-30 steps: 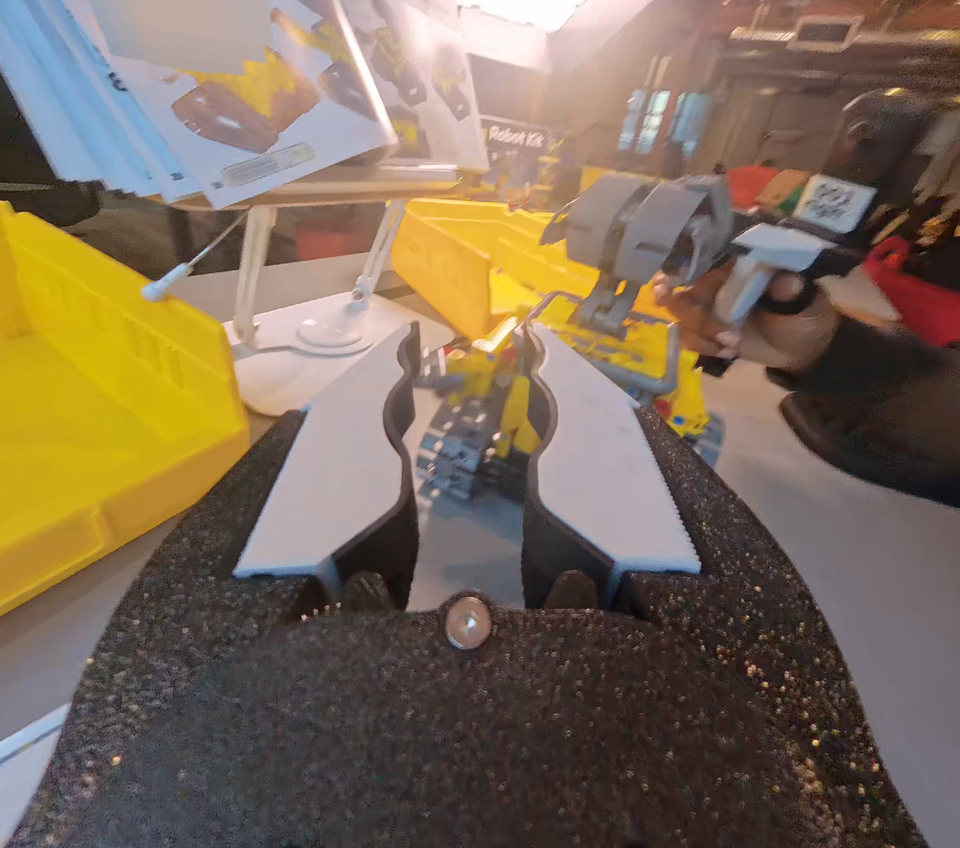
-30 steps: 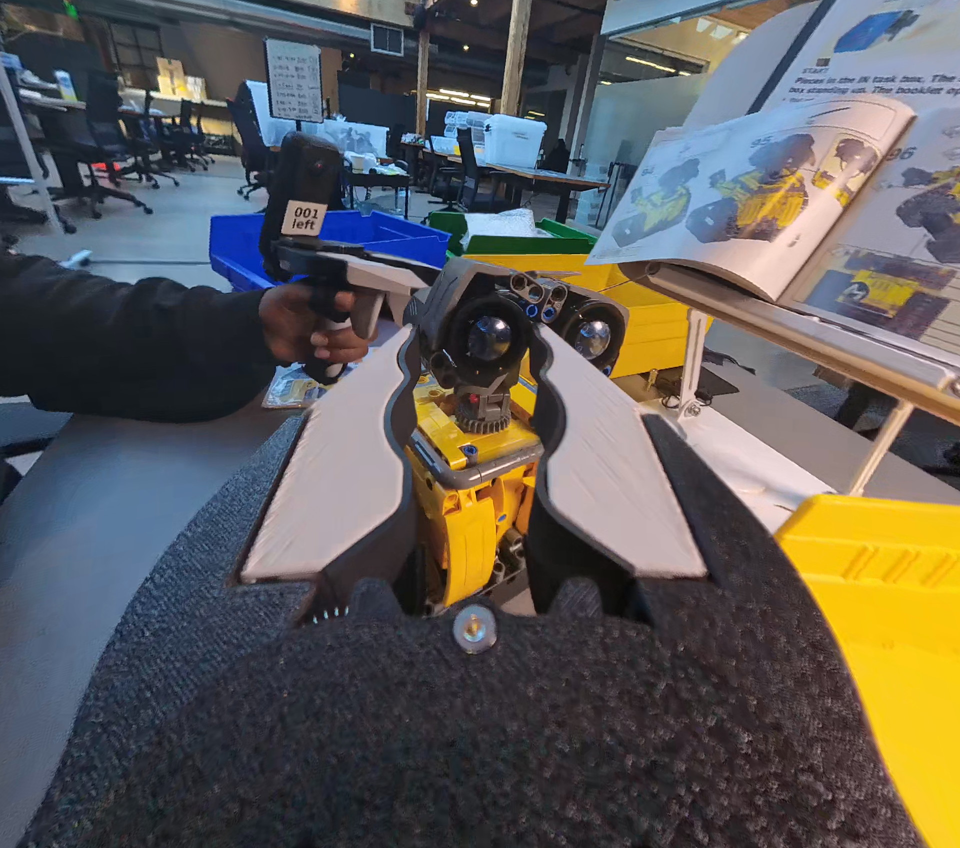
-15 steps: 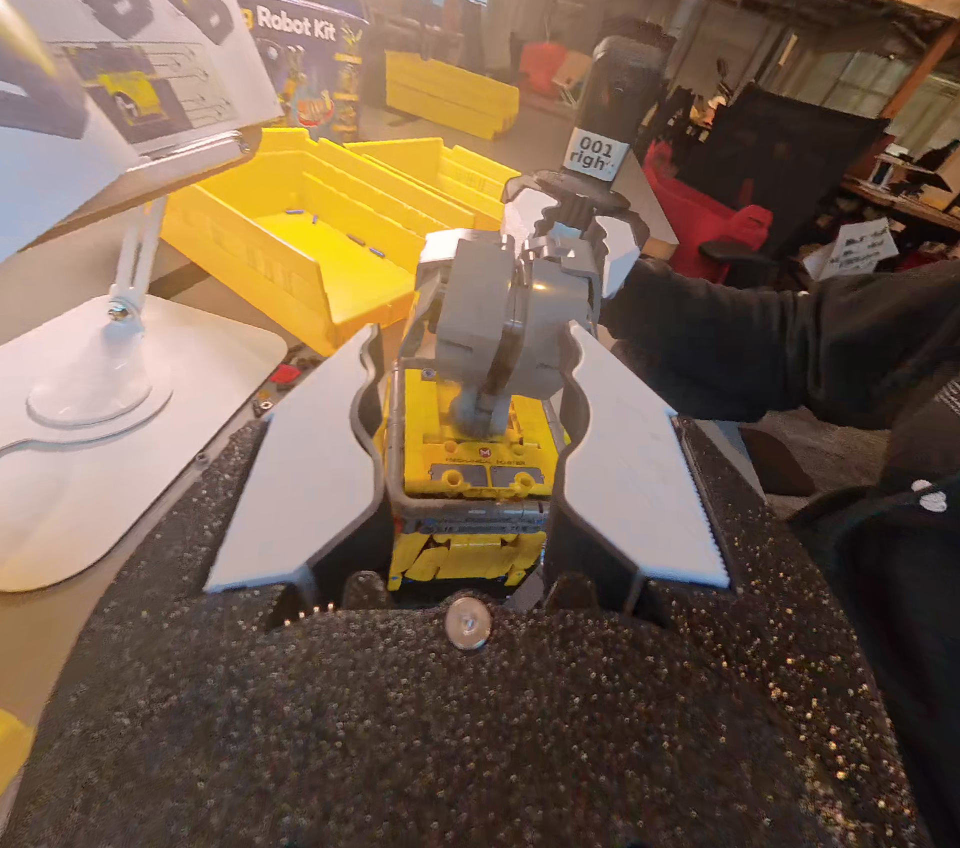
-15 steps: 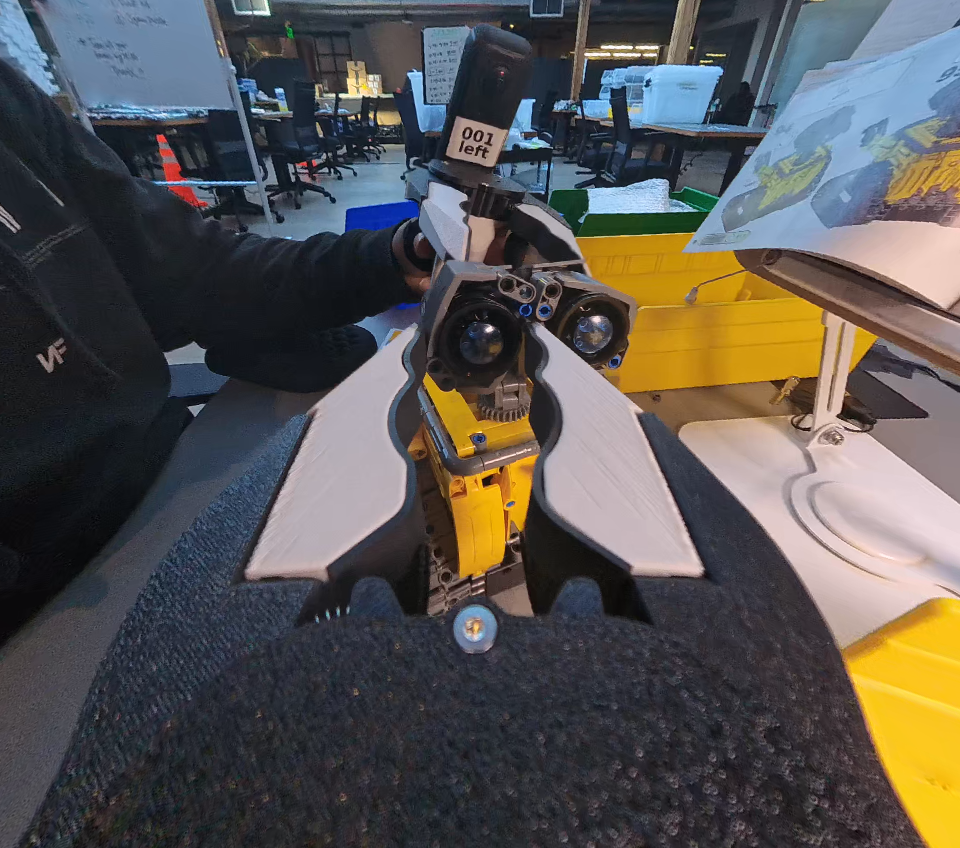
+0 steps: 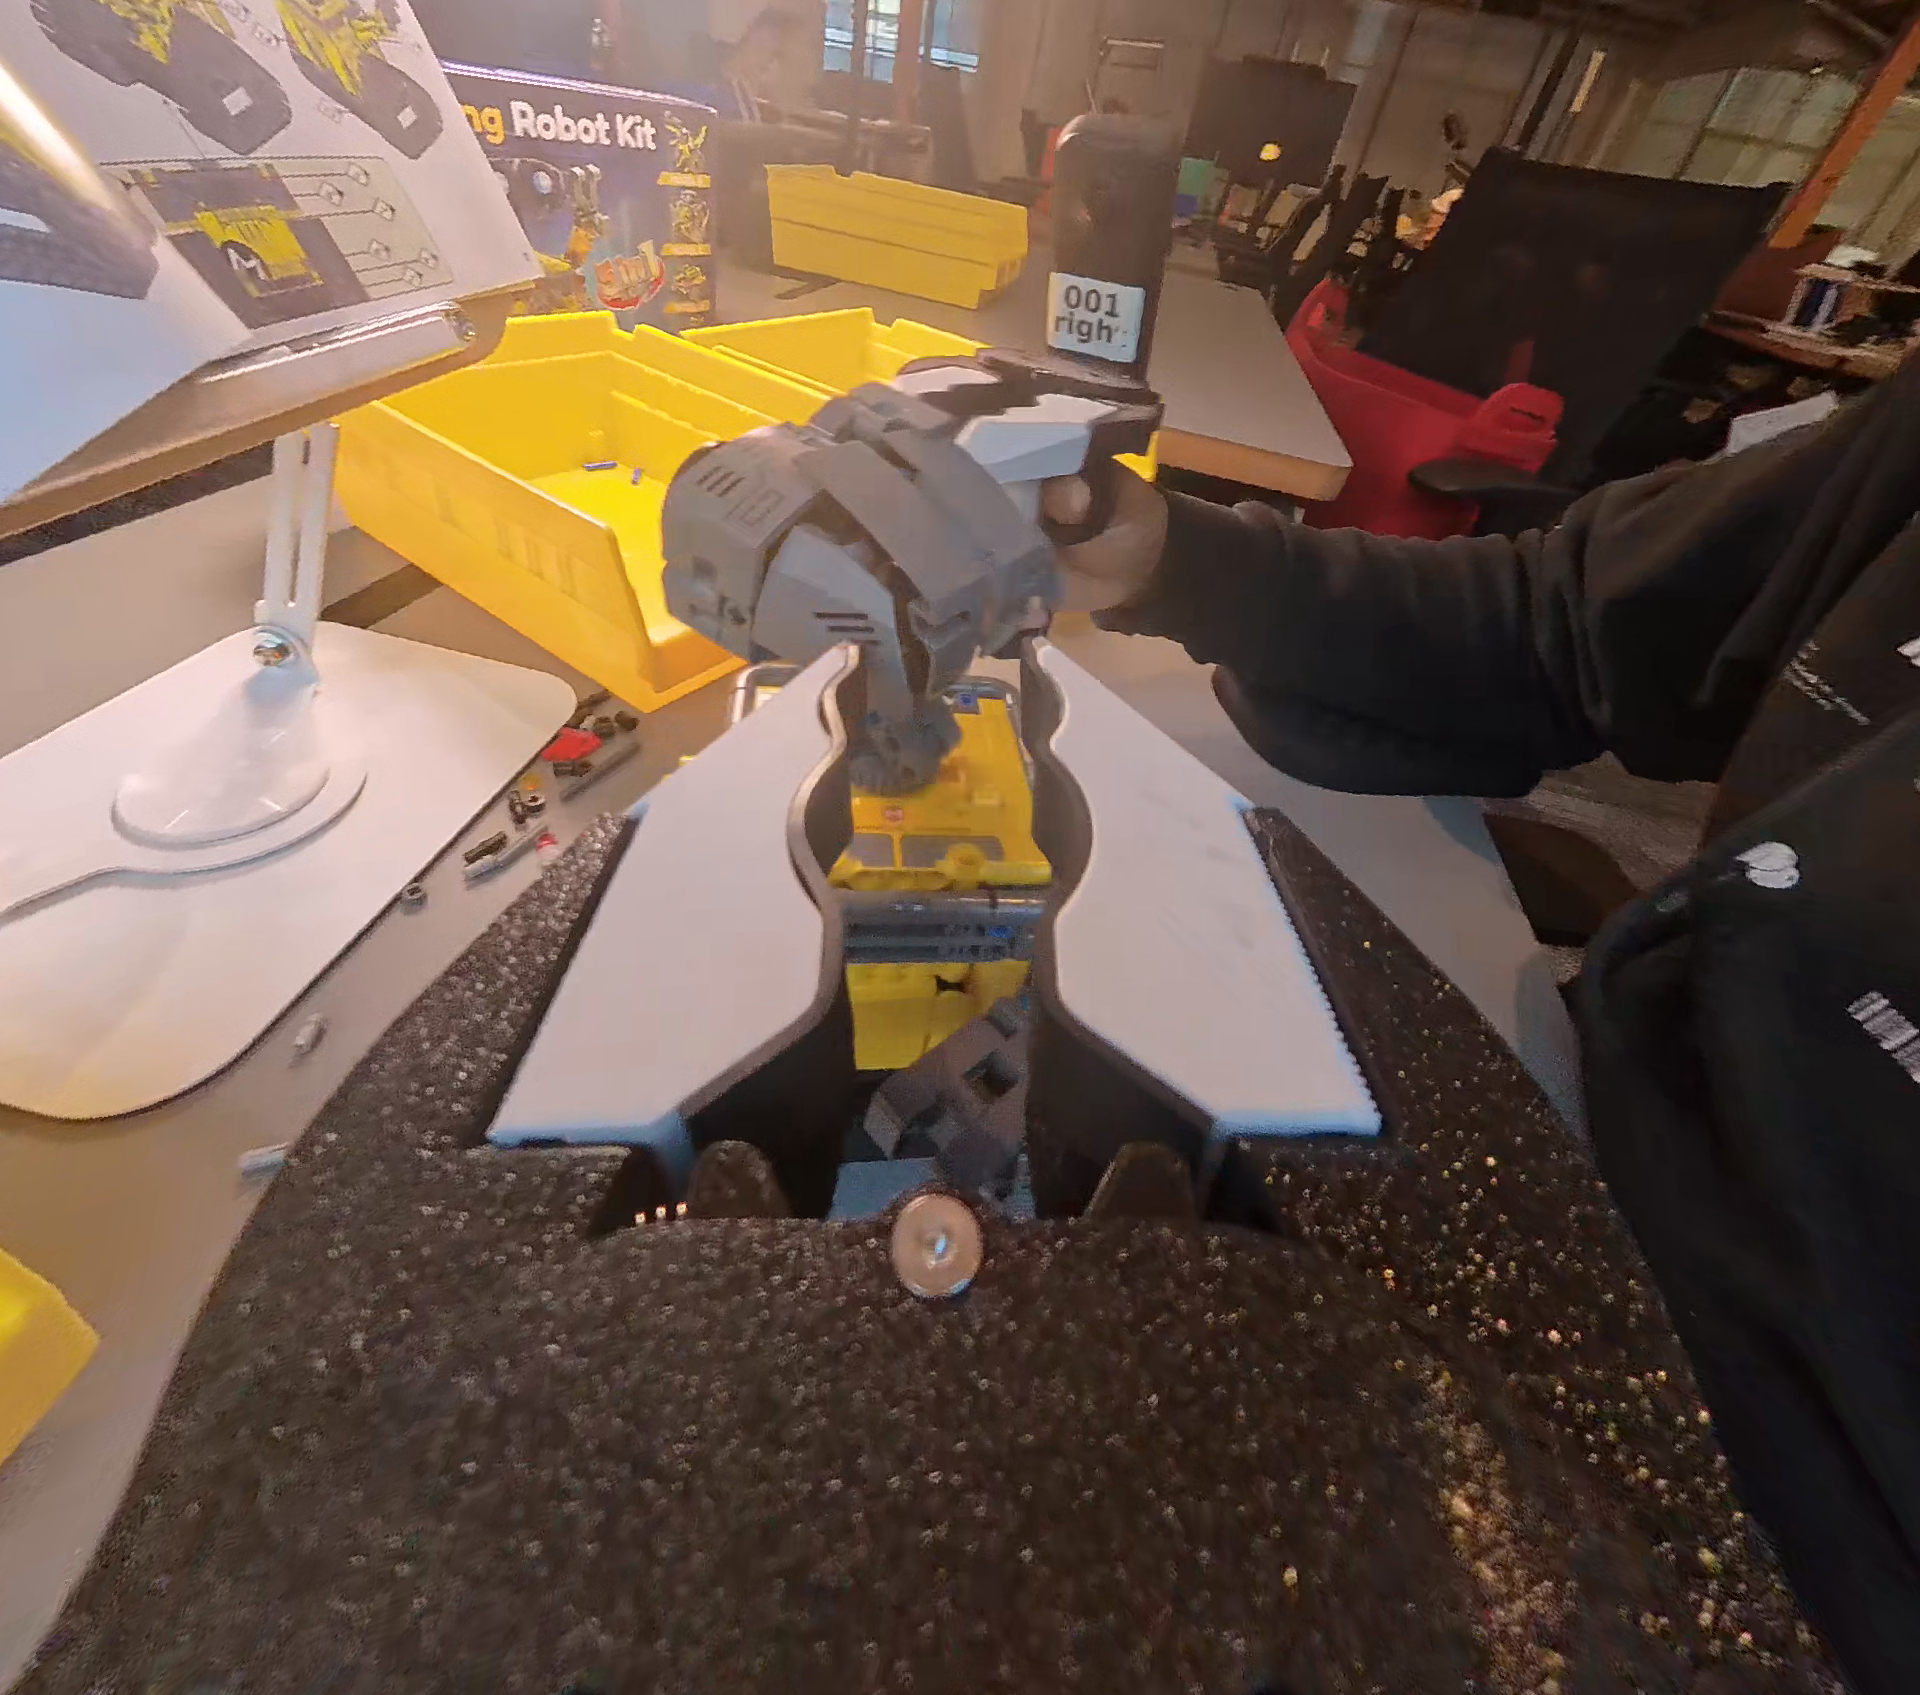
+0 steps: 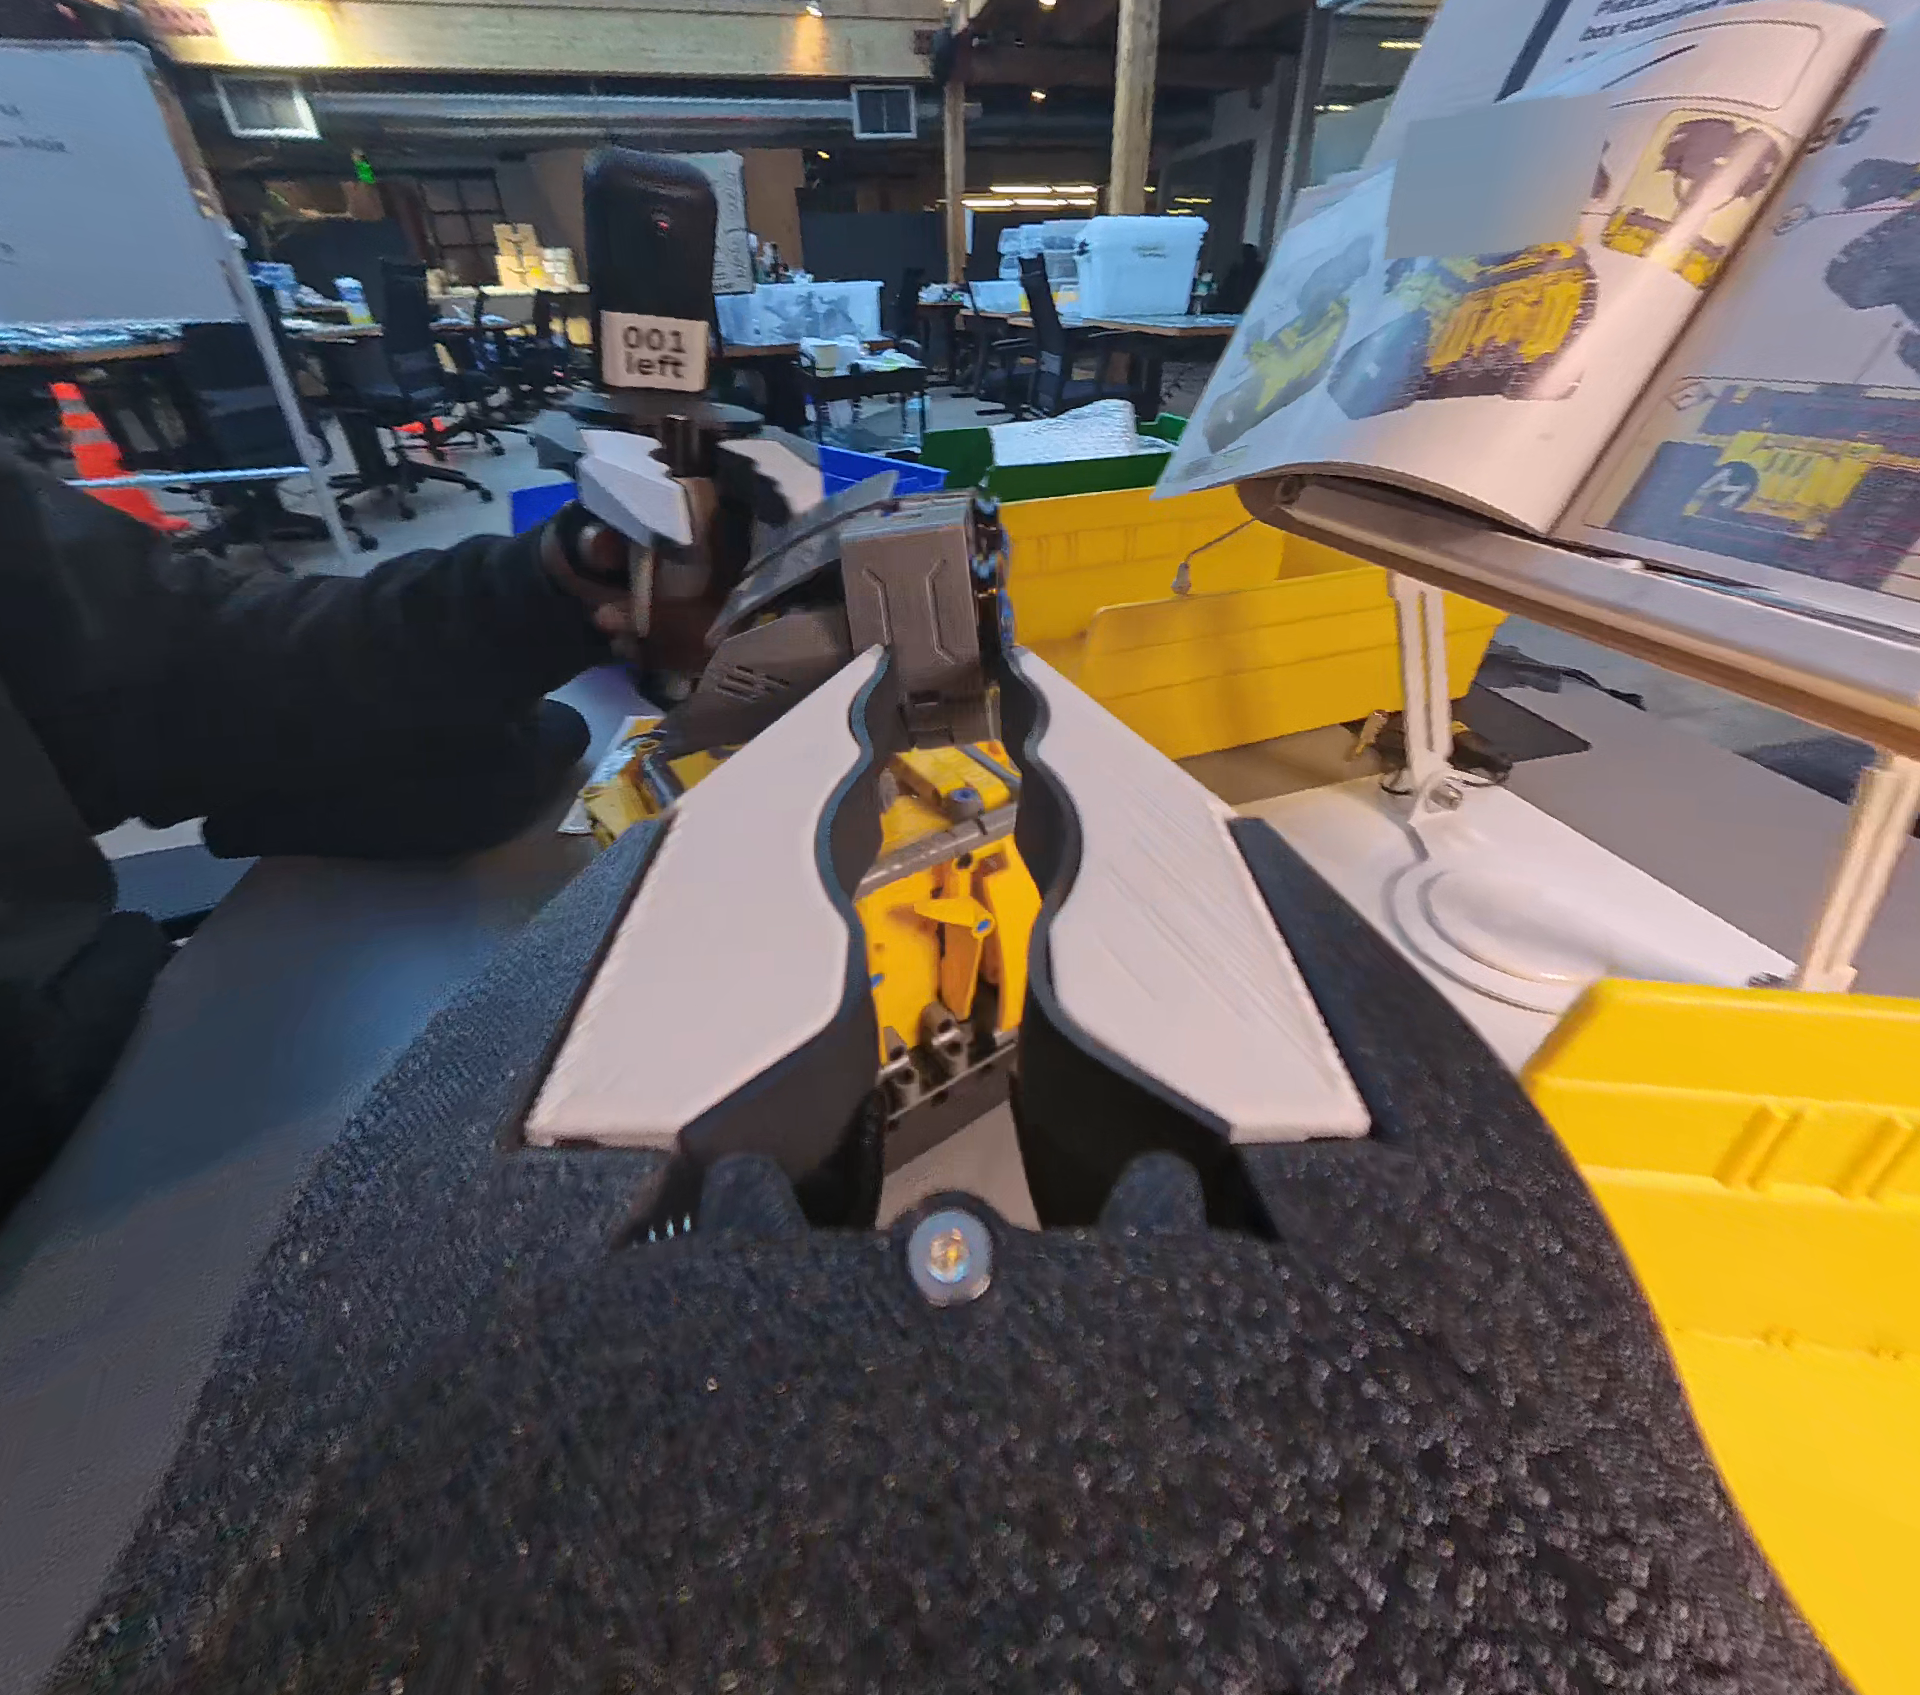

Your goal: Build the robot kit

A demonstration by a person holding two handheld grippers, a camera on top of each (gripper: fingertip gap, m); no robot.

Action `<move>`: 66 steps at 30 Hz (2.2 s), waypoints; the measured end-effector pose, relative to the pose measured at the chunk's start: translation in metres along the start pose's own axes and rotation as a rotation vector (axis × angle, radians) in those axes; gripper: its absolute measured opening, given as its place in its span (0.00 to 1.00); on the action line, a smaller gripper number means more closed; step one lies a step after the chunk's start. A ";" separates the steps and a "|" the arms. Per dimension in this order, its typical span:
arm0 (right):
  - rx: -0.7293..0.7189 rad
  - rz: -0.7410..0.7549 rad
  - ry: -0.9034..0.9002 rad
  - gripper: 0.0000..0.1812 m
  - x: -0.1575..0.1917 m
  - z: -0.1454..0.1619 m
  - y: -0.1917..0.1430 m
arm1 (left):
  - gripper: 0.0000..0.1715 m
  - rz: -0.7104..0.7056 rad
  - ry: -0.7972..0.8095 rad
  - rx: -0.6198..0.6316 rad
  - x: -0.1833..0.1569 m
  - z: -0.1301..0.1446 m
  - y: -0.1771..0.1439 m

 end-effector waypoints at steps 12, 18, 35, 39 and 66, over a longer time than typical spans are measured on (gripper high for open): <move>0.079 -0.070 0.074 0.34 0.010 0.004 -0.007 | 0.24 0.083 0.171 0.042 -0.054 0.017 0.030; 0.126 -0.053 -0.017 0.53 0.025 0.008 0.022 | 0.30 0.167 0.211 0.081 -0.072 0.017 0.028; 0.296 0.050 -0.202 0.36 0.044 0.019 0.057 | 0.38 -0.109 0.132 0.084 0.012 0.014 -0.027; 0.262 -0.050 -0.141 0.27 0.048 0.018 0.046 | 0.30 -0.074 0.155 0.086 0.004 0.012 -0.030; 0.370 -0.140 -0.068 0.15 0.042 0.050 0.002 | 0.18 -0.162 0.132 0.213 0.031 0.054 -0.022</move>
Point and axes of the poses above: each gripper's, where its closed fingertips meet, y out along the fingers, z out of its underside, x = y × z across the jaws, the point moved 3 cm from there along -y, back along the fingers, and after that the axes turned 10 degrees about -x, right-handed, at the moved point
